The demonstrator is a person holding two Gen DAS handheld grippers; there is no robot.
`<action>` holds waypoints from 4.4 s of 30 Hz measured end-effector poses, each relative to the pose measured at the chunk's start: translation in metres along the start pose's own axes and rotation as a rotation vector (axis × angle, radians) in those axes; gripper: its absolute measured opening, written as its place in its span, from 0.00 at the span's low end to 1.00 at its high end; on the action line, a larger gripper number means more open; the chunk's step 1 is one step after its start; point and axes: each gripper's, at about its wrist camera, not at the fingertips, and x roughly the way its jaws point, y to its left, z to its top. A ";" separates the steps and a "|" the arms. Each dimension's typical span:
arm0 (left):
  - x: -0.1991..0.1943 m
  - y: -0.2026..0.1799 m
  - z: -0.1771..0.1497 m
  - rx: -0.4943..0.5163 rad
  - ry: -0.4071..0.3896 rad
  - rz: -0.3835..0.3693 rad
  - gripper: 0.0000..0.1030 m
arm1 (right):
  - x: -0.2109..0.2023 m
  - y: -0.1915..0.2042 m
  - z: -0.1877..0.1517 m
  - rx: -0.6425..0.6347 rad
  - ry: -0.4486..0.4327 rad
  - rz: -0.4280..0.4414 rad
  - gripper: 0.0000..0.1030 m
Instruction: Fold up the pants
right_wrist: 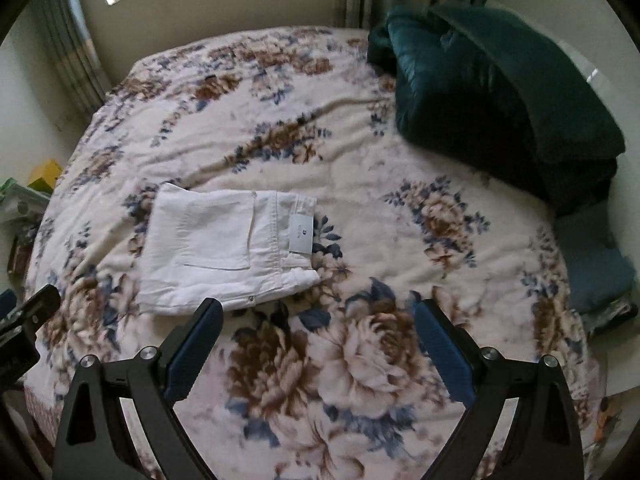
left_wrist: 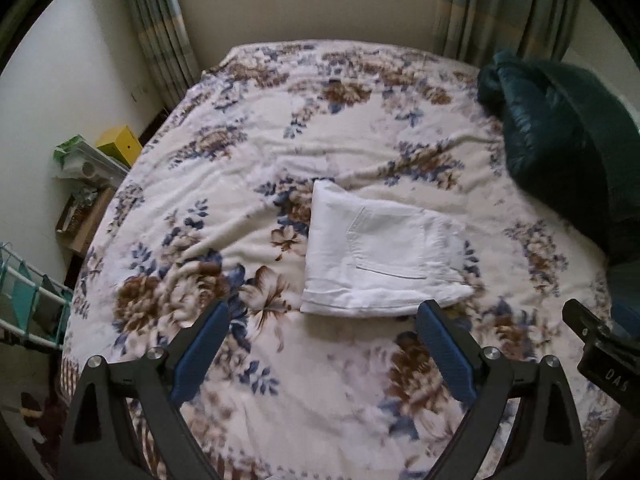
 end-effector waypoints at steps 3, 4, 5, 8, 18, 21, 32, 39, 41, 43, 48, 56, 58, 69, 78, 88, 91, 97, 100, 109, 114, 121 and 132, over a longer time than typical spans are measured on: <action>-0.048 0.000 -0.005 -0.005 -0.032 0.002 0.93 | -0.053 -0.007 -0.007 -0.015 -0.039 0.009 0.96; -0.066 -0.001 -0.007 -0.001 -0.046 -0.003 0.93 | -0.076 -0.010 -0.010 -0.024 -0.057 0.006 0.95; -0.077 -0.001 -0.008 0.001 -0.055 -0.004 0.93 | -0.089 -0.012 -0.012 -0.026 -0.066 0.008 0.95; -0.124 0.003 -0.014 -0.004 -0.091 -0.007 0.93 | -0.145 -0.021 -0.018 -0.029 -0.101 0.029 0.95; -0.266 0.003 -0.046 -0.023 -0.201 0.016 0.93 | -0.324 -0.038 -0.052 -0.096 -0.231 0.087 0.95; -0.294 -0.002 -0.055 -0.014 -0.218 0.011 0.93 | -0.363 -0.043 -0.062 -0.108 -0.258 0.108 0.96; -0.354 -0.014 -0.071 -0.031 -0.267 0.009 0.93 | -0.455 -0.062 -0.089 -0.148 -0.324 0.162 0.96; -0.360 -0.023 -0.071 -0.015 -0.300 0.010 1.00 | -0.458 -0.073 -0.092 -0.145 -0.310 0.174 0.95; -0.356 -0.026 -0.068 -0.015 -0.308 0.006 1.00 | -0.452 -0.075 -0.088 -0.140 -0.309 0.173 0.96; -0.347 -0.028 -0.062 -0.011 -0.310 0.009 1.00 | -0.445 -0.075 -0.082 -0.138 -0.315 0.161 0.98; -0.329 -0.033 -0.052 -0.001 -0.319 0.032 1.00 | -0.420 -0.076 -0.062 -0.113 -0.321 0.119 0.98; -0.289 -0.038 -0.038 0.010 -0.275 0.041 1.00 | -0.370 -0.073 -0.035 -0.083 -0.288 0.072 0.99; -0.280 -0.039 -0.036 0.013 -0.262 0.047 1.00 | -0.360 -0.073 -0.033 -0.080 -0.273 0.075 0.99; -0.254 -0.044 -0.035 0.036 -0.205 0.037 1.00 | -0.313 -0.071 -0.031 -0.082 -0.227 0.017 0.99; -0.253 -0.043 -0.035 0.038 -0.206 0.041 1.00 | -0.303 -0.071 -0.037 -0.078 -0.214 0.020 1.00; -0.248 -0.038 -0.042 0.031 -0.201 0.051 1.00 | -0.300 -0.070 -0.045 -0.075 -0.214 0.023 1.00; -0.249 -0.037 -0.042 0.033 -0.208 0.052 1.00 | -0.299 -0.066 -0.051 -0.079 -0.213 0.029 1.00; -0.252 -0.032 -0.046 0.025 -0.216 0.044 1.00 | -0.305 -0.060 -0.057 -0.084 -0.215 0.043 1.00; -0.254 -0.030 -0.048 0.021 -0.221 0.040 1.00 | -0.306 -0.059 -0.057 -0.083 -0.216 0.045 1.00; -0.263 -0.032 -0.048 0.017 -0.244 0.038 1.00 | -0.314 -0.053 -0.061 -0.080 -0.227 0.066 1.00; -0.265 -0.031 -0.048 0.016 -0.248 0.037 1.00 | -0.317 -0.055 -0.059 -0.067 -0.234 0.071 1.00; -0.265 -0.031 -0.049 0.015 -0.248 0.038 1.00 | -0.320 -0.060 -0.056 -0.054 -0.240 0.078 1.00; -0.272 -0.030 -0.047 0.011 -0.258 0.041 1.00 | -0.324 -0.058 -0.056 -0.058 -0.242 0.085 1.00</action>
